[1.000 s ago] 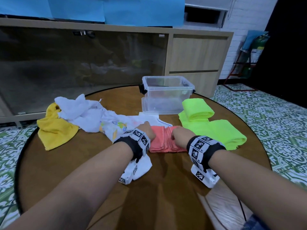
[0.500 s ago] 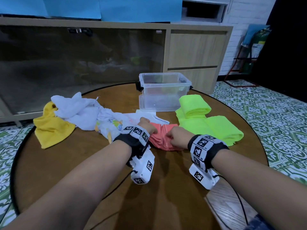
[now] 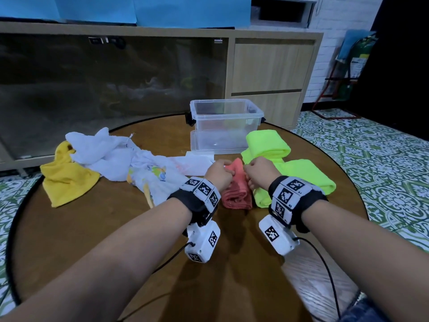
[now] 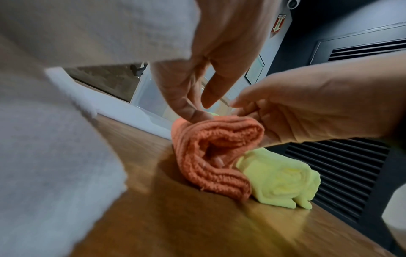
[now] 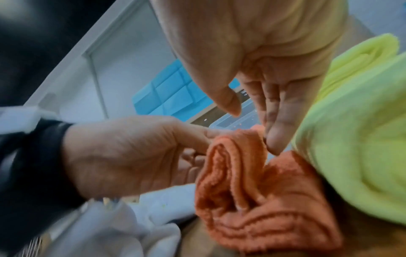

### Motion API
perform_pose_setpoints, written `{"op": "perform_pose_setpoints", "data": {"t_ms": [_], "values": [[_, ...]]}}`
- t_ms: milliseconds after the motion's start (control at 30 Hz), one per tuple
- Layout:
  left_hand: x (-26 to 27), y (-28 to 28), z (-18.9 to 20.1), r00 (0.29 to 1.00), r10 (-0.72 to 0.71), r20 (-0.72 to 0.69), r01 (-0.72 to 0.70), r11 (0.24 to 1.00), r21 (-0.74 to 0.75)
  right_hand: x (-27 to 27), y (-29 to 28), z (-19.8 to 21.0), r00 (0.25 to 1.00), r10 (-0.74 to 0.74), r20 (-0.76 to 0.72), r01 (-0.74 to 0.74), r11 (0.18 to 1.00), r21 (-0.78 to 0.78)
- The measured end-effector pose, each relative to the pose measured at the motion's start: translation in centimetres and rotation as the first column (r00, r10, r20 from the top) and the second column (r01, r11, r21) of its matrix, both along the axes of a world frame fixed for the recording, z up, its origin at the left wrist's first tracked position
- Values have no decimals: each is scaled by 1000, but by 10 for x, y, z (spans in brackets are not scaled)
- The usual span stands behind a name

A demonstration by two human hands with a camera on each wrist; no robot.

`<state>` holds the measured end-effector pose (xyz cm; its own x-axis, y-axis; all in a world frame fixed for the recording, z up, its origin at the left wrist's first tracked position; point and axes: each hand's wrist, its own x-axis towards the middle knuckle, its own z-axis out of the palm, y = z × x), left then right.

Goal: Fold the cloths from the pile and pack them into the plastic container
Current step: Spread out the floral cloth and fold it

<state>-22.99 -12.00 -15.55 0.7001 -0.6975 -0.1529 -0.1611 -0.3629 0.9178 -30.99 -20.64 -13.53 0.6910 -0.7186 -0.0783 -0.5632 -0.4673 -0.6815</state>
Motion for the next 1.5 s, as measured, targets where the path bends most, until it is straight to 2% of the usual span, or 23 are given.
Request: {"op": "perform_pose_setpoints", "data": {"t_ms": [67, 167, 233, 267, 300, 367, 433, 467, 533, 600, 667, 767, 867, 933, 1000, 1067, 1133, 1233, 1333, 1400, 1433, 1467, 1500], "values": [[0, -1, 0, 1000, -22, 6, 21, 1000, 21, -2, 3, 1, 1000, 2, -18, 0, 994, 109], [1, 2, -4, 996, -52, 70, 47, 996, 69, -4, 12, -1, 996, 59, -64, -51, 991, 126], [2, 4, -5, 991, -68, 114, 59, 995, 78, -1, 11, -5, 1000, 16, -4, -15, 983, 184], [3, 4, -5, 985, -81, 152, 67, 993, 98, 0, 11, -6, 999, -10, 51, -4, 963, 269], [2, 6, -5, 979, -107, 175, 86, 989, 122, 0, 11, -7, 991, -46, 125, -6, 922, 388], [1, 8, -5, 968, -178, 174, 148, 974, 173, -3, 10, -7, 972, -102, 211, -57, 771, 635], [0, 9, -8, 944, -254, 211, 192, 942, 275, -7, 12, -10, 977, -73, 202, -103, 663, 742], [-1, 9, -10, 931, -282, 231, 196, 922, 333, -8, 14, -11, 985, -29, 172, -108, 673, 731], [-3, 11, -11, 920, -297, 254, 186, 904, 385, -5, 16, -14, 996, 42, 80, -81, 809, 582], [-6, 13, -7, 934, -287, 212, 192, 906, 377, -2, 19, -15, 996, 82, -19, -73, 951, 301], [-6, 15, -5, 948, -272, 166, 196, 909, 367, 1, 22, -14, 987, 96, -131, -92, 995, 39], [-1, 16, -10, 942, -298, 158, 216, 893, 394, 3, 23, -13, 961, 106, -255, -170, 955, -243], [-1, 18, -12, 925, -311, 220, 190, 877, 440, 0, 17, -11, 875, 206, -439, -412, 793, -449], [-4, 16, -12, 913, -326, 246, 188, 870, 456, -2, 14, -11, 756, 240, -609, -580, 676, -455], [-5, 15, -12, 915, -332, 229, 185, 851, 492, -2, 13, -14, 637, 182, -749, -647, 655, -391], [-8, 17, -9, 929, -312, 201, 179, 851, 493, -1, 16, -16, 571, 142, -808, -665, 657, -355], [-9, 16, -6, 943, -276, 187, 167, 878, 448, 0, 19, -14, 573, 140, -808, -664, 657, -357], [-14, 15, -4, 961, -205, 183, 122, 915, 385, 1, 18, -7, 628, 171, -759, -640, 668, -378], [-17, 9, -9, 992, -119, -32, 123, 975, 186, -2, 15, -1, 636, 170, -753, -641, 659, -393], [-15, 7, -8, 992, -104, -69, 114, 981, 157, -5, 16, -4, 610, 161, -776, -651, 661, -374], [-11, 8, -5, 992, -123, 12, 118, 973, 197, -7, 17, -8, 598, 153, -787, -653, 662, -368], [-6, 11, -2, 975, -163, 150, 117, 953, 279, -8, 19, -13, 589, 142, -795, -658, 655, -371], [2, 16, 2, 924, -208, 321, 82, 927, 366, -8, 20, -15, 581, 129, -804, -666, 643, -378]]}}
